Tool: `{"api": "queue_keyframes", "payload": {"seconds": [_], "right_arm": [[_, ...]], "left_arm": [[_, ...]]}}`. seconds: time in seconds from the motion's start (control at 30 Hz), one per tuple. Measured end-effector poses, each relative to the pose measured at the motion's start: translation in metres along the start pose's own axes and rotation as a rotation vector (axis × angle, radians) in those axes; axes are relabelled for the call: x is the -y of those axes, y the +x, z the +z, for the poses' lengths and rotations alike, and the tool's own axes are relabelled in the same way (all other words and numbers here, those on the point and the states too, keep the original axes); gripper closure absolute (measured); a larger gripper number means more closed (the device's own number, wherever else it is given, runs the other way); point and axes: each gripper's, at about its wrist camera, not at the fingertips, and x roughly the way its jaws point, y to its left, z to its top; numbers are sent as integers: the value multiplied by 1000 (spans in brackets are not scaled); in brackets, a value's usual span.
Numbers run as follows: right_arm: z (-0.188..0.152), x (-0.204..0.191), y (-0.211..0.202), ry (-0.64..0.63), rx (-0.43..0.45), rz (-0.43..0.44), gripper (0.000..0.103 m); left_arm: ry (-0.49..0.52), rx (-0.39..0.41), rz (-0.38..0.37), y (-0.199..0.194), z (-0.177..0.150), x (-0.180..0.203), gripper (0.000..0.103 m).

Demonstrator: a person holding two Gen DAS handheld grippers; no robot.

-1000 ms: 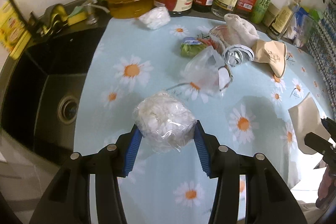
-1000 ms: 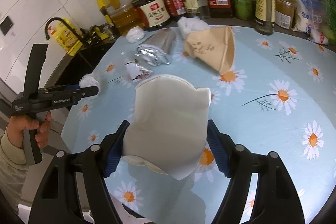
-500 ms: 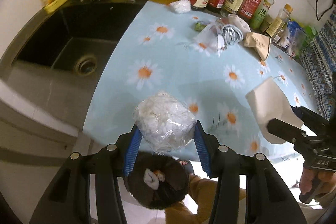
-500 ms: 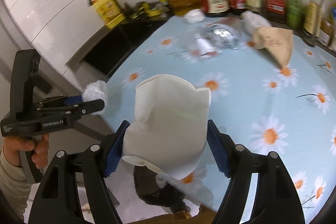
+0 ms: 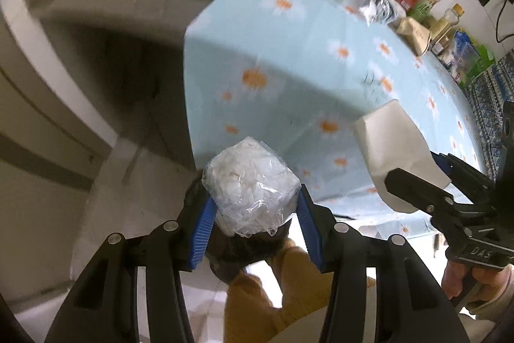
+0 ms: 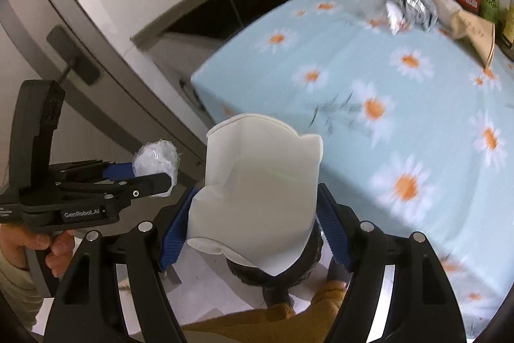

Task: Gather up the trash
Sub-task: 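Carry the tissue ball and paper cup to the bin and release both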

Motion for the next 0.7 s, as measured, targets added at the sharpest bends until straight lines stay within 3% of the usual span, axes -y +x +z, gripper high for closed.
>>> {"api": "queue_keyframes", "payload": {"seconds": [0.37, 0.7], "right_arm": [[-45, -10, 60, -16, -101, -56, 30], [-51, -5, 71, 6, -102, -70, 30]], "left_arm": [[-44, -90, -46, 35, -45, -31, 56], [-24, -139, -65, 59, -38, -40, 56]]}}
